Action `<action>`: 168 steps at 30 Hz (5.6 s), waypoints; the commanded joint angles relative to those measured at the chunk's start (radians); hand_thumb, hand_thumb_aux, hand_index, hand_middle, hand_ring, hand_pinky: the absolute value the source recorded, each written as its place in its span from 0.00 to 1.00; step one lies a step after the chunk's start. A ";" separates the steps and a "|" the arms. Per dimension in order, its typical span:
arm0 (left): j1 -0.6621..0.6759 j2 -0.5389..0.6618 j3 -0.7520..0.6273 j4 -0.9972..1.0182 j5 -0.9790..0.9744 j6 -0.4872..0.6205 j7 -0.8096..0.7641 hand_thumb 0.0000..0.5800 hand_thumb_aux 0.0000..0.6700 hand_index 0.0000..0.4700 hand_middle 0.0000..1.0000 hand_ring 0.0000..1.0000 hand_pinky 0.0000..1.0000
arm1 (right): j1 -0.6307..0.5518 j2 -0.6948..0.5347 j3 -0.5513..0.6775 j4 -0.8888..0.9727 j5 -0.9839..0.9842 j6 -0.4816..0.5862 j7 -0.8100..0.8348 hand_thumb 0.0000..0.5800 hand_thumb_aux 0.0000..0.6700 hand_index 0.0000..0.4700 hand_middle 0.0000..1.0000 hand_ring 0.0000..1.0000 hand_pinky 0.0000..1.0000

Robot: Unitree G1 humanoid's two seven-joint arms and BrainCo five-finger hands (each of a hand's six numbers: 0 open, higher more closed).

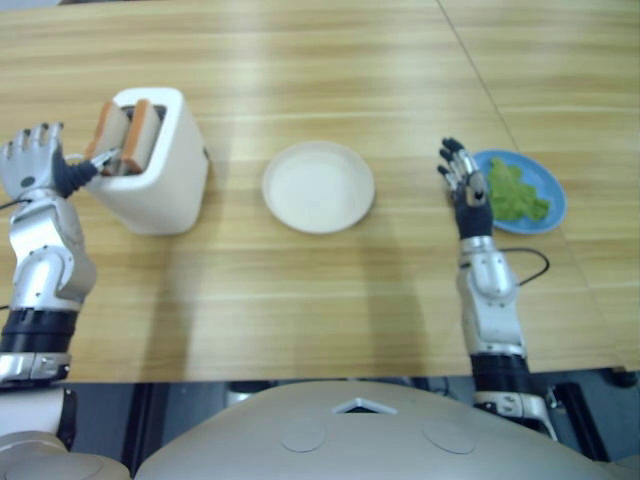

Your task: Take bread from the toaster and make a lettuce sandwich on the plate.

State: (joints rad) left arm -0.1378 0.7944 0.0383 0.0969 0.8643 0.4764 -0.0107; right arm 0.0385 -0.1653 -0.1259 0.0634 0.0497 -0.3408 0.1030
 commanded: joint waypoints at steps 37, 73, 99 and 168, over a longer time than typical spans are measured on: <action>-0.074 -0.482 0.122 -0.456 -0.855 -0.393 0.022 1.00 1.00 0.98 1.00 1.00 1.00 | 0.010 0.016 0.019 0.012 -0.020 0.019 -0.011 0.00 0.00 0.00 0.00 0.00 0.00; -0.345 -0.633 -0.419 0.602 -0.334 -0.657 0.151 0.00 0.00 0.00 0.00 0.00 0.00 | 0.026 0.009 0.017 -0.025 -0.022 0.035 -0.006 0.00 0.00 0.00 0.00 0.00 0.00; -0.001 -0.566 -0.214 0.041 -0.299 -0.556 0.247 0.00 0.00 0.00 0.00 0.00 0.00 | -0.050 -0.537 -0.104 0.228 -0.543 -0.008 -0.282 0.00 0.00 0.00 0.00 0.00 0.00; -0.014 -0.587 -0.212 0.192 -0.395 -0.639 0.261 0.00 0.00 0.00 0.00 0.00 0.00 | -0.564 -0.396 0.612 0.321 -0.982 0.160 -0.421 1.00 1.00 0.98 1.00 1.00 1.00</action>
State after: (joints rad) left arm -0.1506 0.2097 -0.1761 0.2645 0.4782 -0.1594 0.2539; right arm -0.4999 -0.6000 0.4395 0.3136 -0.9017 -0.1773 -0.3384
